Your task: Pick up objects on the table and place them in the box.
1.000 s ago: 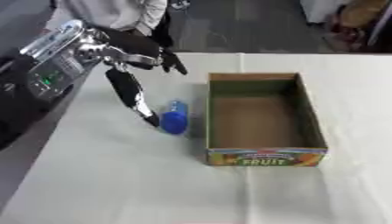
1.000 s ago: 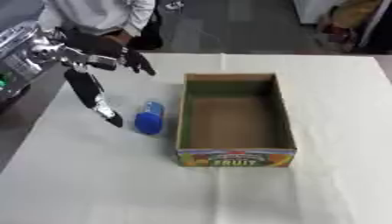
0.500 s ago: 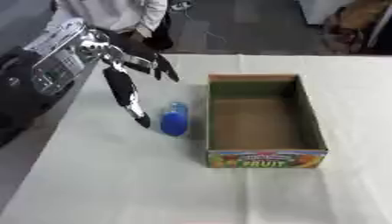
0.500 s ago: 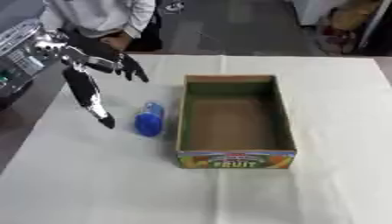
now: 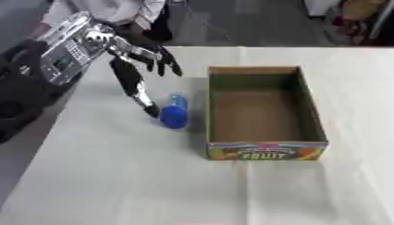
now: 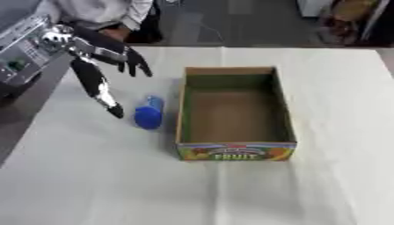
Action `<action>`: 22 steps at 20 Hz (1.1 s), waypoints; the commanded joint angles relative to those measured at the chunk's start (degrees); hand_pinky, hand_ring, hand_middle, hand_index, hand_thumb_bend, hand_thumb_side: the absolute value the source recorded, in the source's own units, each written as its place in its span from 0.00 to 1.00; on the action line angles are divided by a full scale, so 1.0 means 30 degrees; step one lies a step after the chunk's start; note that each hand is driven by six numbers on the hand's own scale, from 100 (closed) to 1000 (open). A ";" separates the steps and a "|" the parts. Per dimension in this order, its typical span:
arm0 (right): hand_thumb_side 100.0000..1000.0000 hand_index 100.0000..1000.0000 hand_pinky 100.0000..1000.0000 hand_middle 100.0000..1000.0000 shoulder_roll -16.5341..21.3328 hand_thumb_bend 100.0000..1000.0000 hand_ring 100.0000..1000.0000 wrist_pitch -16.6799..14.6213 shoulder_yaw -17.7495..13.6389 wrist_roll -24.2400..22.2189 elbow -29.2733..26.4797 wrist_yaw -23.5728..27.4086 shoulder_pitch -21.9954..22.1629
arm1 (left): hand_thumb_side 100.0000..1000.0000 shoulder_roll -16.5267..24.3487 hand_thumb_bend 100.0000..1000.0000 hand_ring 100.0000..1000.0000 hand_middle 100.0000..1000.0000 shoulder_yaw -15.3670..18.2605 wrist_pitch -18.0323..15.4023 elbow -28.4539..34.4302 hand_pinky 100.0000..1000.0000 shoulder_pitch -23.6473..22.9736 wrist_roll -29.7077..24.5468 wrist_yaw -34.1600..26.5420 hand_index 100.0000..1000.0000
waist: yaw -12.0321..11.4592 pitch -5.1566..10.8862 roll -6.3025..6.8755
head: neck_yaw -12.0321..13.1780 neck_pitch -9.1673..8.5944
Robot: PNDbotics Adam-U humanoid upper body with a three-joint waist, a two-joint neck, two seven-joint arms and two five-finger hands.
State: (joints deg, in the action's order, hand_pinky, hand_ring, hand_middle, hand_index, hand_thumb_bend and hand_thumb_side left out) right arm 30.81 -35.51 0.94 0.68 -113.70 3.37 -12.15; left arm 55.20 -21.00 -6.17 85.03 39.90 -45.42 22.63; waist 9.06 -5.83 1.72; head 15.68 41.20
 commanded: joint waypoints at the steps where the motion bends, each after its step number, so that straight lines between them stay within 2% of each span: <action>1: 0.88 0.55 0.14 0.45 0.0589 0.00 0.45 0.0002 -0.0038 -0.0079 -0.0297 0.0054 -0.0150 | 0.57 0.0249 0.69 0.65 0.87 -0.0306 0.1479 -0.0201 0.56 0.0394 0.1006 0.0409 0.93 | 0.0054 0.0288 0.0005 | 0.0173 0.0126; 5: 0.88 0.55 0.14 0.45 0.0595 0.00 0.45 -0.0013 -0.0014 -0.0123 -0.0297 0.0057 -0.0148 | 0.58 0.0180 0.70 0.62 0.85 -0.0916 0.3620 -0.0201 0.50 0.0599 0.1242 0.0589 0.92 | 0.0079 0.0288 0.0015 | 0.0183 0.0218; 10: 0.88 0.55 0.14 0.45 0.0599 0.00 0.45 -0.0026 0.0015 -0.0164 -0.0297 0.0065 -0.0161 | 0.58 0.0122 0.72 0.63 0.84 -0.1225 0.5039 -0.0141 0.53 0.0717 0.0501 0.1705 0.92 | 0.0108 0.0289 0.0027 | 0.0175 0.0287; 15: 0.88 0.55 0.14 0.45 0.0617 0.00 0.45 -0.0032 0.0021 -0.0188 -0.0297 0.0073 -0.0157 | 0.60 0.0132 0.73 0.64 0.85 -0.1379 0.5423 -0.0034 0.56 0.0763 -0.0451 0.2619 0.93 | 0.0118 0.0298 0.0043 | 0.0097 0.0329; 22: 0.88 0.55 0.14 0.45 0.0629 0.00 0.45 -0.0047 0.0020 -0.0208 -0.0297 0.0108 -0.0187 | 0.57 0.0217 0.74 0.66 0.85 -0.1619 0.5066 -0.0116 0.60 0.0370 -0.1141 0.3122 0.93 | 0.0156 0.0287 0.0055 | -0.0118 0.0309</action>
State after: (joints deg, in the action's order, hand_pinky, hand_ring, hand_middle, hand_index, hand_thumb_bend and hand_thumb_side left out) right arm 31.21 -35.55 1.26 0.16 -113.70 3.41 -12.16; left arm 54.69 -26.16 9.26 84.16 40.36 -48.45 31.63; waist 9.41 -5.83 1.90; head 15.61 42.16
